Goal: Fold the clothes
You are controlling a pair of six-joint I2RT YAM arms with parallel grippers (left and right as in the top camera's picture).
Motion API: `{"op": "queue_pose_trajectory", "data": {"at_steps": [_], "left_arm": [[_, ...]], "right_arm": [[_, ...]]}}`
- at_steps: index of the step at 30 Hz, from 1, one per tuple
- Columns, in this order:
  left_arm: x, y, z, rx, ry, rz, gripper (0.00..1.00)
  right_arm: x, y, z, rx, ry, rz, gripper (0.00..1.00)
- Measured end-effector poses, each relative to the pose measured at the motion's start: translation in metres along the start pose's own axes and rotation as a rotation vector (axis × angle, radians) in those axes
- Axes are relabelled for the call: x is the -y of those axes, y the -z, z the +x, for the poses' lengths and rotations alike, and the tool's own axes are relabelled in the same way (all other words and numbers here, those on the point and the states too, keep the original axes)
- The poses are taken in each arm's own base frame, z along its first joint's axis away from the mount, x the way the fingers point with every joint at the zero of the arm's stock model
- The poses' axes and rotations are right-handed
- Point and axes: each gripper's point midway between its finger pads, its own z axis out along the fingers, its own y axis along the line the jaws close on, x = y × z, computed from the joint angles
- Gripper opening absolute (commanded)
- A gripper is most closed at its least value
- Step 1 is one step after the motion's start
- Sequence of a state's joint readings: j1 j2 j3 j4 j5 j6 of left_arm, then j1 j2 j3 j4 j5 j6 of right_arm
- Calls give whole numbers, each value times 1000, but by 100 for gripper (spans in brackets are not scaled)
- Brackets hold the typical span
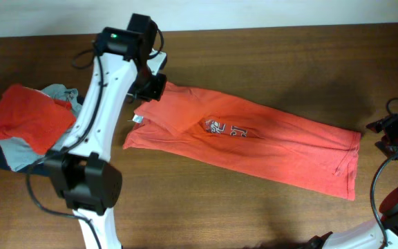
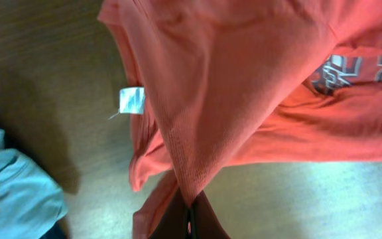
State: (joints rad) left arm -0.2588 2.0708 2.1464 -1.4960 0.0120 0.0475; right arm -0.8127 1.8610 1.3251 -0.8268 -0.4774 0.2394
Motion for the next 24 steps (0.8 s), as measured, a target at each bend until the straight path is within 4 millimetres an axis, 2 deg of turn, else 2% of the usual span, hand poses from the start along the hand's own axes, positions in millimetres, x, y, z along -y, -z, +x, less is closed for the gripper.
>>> {"op": "queue_pose_trajectory", "data": {"at_steps": [15, 16, 17, 20, 24], "left_arm": [[1, 0, 25, -100, 2, 4, 4], [1, 0, 26, -105, 2, 4, 13], [1, 0, 27, -109, 2, 4, 37], [0, 0, 27, -108, 5, -1, 46], [-5, 0, 24, -99, 7, -29, 52]], "right_arm": [[0, 0, 0, 2, 1, 0, 64], [0, 0, 0, 2, 1, 0, 64], [0, 0, -1, 3, 1, -1, 64], [0, 0, -1, 3, 1, -1, 64], [0, 0, -1, 3, 2, -1, 64]]}}
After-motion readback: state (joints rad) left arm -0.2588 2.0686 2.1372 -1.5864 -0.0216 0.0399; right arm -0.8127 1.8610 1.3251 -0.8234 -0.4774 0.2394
